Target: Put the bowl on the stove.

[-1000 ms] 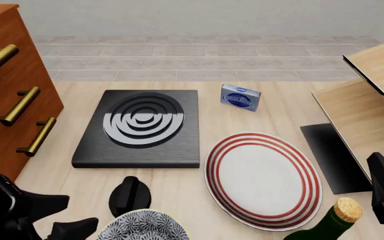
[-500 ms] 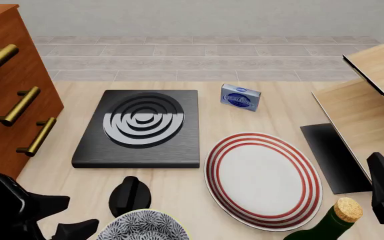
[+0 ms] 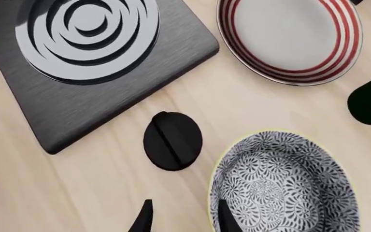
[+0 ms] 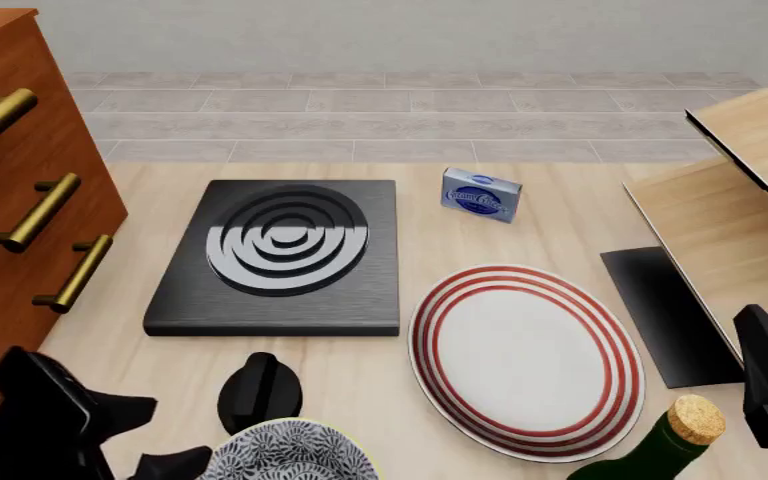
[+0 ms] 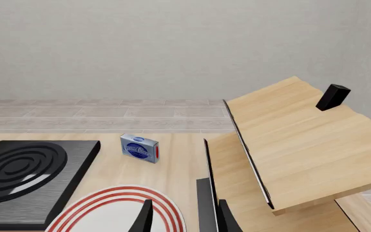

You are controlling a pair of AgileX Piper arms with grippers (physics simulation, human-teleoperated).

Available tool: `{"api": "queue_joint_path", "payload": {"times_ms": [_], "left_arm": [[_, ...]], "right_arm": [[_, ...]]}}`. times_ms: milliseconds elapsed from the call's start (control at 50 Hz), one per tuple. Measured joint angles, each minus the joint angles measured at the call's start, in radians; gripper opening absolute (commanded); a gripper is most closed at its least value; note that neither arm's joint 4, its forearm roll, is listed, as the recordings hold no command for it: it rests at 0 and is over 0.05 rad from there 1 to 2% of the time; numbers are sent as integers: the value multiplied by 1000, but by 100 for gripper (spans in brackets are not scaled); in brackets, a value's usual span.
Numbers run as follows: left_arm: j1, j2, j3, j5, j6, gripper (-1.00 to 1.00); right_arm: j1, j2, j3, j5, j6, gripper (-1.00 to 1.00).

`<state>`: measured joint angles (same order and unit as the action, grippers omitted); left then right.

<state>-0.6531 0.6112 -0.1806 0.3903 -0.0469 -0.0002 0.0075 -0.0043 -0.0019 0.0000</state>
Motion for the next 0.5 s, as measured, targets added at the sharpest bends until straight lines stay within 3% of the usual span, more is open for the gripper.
{"api": "queue_joint_path", "payload": {"times_ms": [500], "left_arm": [[-24,53,11,-48,45,100]], "right_arm": [[0,0,0,0,0,100]]}}
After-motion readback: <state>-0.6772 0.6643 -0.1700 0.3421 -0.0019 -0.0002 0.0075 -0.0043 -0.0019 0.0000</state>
